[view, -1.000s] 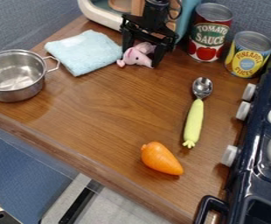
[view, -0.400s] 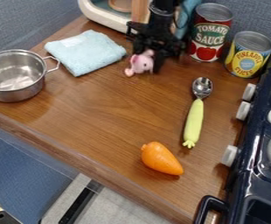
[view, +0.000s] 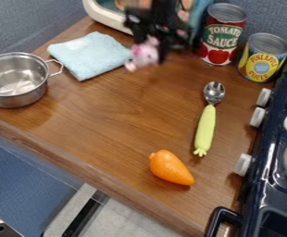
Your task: Put the plush toy in the silver pot on the bottom left corner of the table
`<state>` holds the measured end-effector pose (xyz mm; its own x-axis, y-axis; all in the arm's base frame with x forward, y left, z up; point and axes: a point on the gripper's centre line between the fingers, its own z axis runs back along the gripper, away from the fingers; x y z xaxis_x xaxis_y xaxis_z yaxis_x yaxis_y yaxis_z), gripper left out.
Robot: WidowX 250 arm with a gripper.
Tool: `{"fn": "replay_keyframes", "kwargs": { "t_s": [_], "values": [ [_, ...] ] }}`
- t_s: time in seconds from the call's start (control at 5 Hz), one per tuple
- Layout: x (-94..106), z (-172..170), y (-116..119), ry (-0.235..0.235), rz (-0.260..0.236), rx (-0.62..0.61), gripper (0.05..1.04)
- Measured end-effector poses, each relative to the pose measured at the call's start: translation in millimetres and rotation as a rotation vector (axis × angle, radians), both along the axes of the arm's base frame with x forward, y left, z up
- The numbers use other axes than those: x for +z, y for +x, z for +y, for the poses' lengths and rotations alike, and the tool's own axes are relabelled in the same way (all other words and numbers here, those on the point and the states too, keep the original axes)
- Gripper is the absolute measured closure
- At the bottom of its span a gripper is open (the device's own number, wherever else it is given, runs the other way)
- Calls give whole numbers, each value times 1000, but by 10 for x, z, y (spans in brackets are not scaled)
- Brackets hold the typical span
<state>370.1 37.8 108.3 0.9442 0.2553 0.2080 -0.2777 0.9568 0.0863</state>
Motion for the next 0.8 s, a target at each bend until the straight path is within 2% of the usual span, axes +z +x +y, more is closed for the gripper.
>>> {"fn": "replay_keyframes", "kwargs": {
  "t_s": [0.2, 0.4, 0.6, 0.8],
  "values": [
    [263, 516, -371, -8, -57, 208, 570],
    [268, 943, -775, 11, -66, 355, 570],
    [165, 1421, -1169, 41, -20, 524, 570],
    [127, 1814, -1501, 9, -37, 661, 570]
  ]
}}
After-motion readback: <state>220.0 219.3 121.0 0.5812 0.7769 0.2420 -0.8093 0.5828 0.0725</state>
